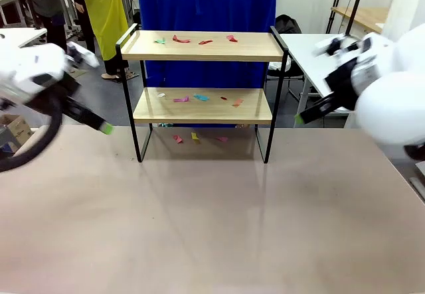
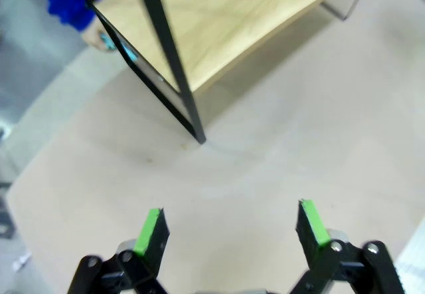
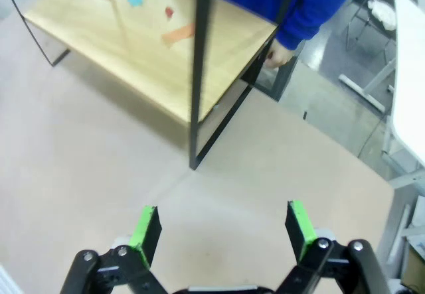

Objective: Clean the shelf.
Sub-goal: Pick up the Duster handed by the human.

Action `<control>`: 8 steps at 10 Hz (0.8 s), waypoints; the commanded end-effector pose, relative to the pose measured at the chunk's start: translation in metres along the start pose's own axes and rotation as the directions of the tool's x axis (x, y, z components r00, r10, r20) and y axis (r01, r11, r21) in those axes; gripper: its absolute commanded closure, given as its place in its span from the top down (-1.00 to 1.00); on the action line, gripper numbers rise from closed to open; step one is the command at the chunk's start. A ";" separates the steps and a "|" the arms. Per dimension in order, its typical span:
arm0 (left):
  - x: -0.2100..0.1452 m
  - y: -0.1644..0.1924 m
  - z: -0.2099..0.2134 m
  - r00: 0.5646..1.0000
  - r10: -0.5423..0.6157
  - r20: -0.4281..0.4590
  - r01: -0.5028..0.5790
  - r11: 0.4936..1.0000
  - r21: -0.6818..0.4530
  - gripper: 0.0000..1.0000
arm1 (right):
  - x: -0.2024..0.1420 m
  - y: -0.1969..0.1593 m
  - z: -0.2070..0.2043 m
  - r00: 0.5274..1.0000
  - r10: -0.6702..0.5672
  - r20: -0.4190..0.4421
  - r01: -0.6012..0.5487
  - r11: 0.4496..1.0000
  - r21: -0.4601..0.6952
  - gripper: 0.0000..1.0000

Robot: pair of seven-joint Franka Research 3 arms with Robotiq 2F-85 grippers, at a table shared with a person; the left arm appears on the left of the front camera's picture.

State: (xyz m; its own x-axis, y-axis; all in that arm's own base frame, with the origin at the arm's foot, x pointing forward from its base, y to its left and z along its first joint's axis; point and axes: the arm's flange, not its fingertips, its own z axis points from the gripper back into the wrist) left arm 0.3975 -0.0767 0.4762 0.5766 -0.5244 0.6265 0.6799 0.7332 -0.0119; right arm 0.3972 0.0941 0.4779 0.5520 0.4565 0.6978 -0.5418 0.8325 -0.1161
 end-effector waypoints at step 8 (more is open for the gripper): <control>-0.018 0.094 0.036 0.960 -0.246 0.136 0.269 0.942 -0.200 1.00 | -0.057 -0.099 0.018 0.991 0.077 0.107 -0.095 0.981 0.171 1.00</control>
State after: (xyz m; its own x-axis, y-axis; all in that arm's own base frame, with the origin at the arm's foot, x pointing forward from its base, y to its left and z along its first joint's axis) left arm 0.4453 0.0183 0.4886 0.3194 -0.6331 0.7051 0.8922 0.4516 0.0013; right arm 0.4120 -0.0261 0.4591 0.4190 0.4937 0.7620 -0.7148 0.6969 -0.0584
